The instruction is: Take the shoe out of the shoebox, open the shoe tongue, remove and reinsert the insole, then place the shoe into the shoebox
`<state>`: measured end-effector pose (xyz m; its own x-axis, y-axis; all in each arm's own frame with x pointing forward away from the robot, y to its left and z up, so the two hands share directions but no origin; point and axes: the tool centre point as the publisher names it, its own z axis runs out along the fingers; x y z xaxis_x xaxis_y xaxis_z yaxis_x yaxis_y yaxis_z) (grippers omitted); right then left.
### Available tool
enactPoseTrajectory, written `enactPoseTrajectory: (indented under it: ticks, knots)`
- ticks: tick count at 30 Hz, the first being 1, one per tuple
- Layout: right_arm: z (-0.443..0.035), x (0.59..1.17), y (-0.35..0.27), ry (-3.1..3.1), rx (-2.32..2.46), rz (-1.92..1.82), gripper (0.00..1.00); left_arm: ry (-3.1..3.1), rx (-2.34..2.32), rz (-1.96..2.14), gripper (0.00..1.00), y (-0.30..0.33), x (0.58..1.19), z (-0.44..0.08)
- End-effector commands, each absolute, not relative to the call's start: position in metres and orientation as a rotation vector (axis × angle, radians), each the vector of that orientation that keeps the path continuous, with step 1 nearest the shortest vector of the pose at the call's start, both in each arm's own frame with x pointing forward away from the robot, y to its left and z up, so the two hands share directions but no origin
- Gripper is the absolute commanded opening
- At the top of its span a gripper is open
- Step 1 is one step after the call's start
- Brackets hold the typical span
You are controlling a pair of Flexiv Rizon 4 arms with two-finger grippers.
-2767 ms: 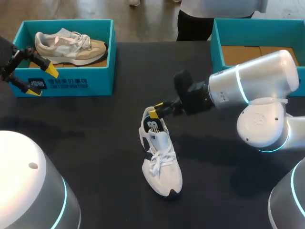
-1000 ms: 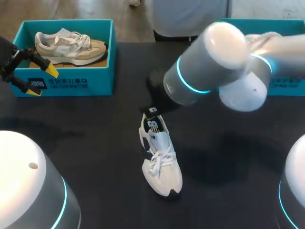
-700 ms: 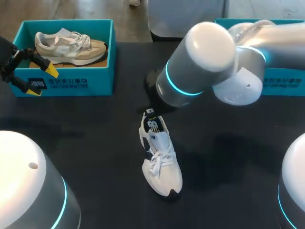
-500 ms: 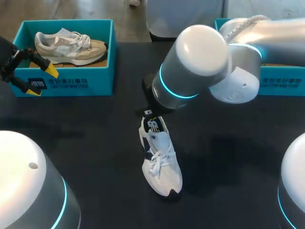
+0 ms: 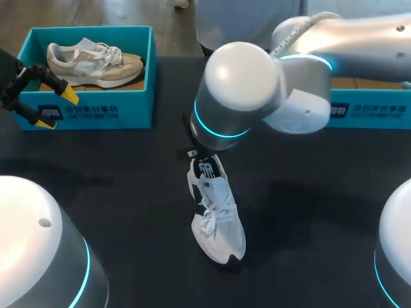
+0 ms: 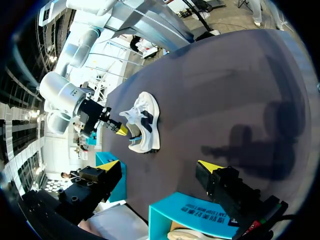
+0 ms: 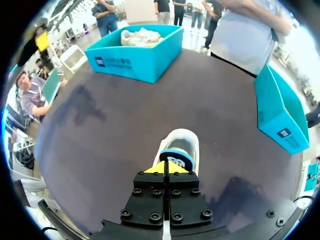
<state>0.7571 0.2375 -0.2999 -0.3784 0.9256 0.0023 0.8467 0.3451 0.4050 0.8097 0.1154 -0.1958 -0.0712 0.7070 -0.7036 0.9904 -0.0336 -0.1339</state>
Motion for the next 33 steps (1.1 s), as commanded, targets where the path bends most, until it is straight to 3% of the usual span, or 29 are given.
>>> enactPoseTrajectory:
  ticks: [1, 33]
  knots:
    - [-0.304, 0.758, 0.245, 2.351, 1.605, 0.479, 0.0, 1.819, 1.781, -0.879, 1.0, 0.116, 0.81, -0.196]
    - [-0.351, 0.788, 0.234, 2.297, 1.689, 0.41, 0.0, 1.819, 1.781, -0.879, 1.0, 0.116, 0.81, -0.196]
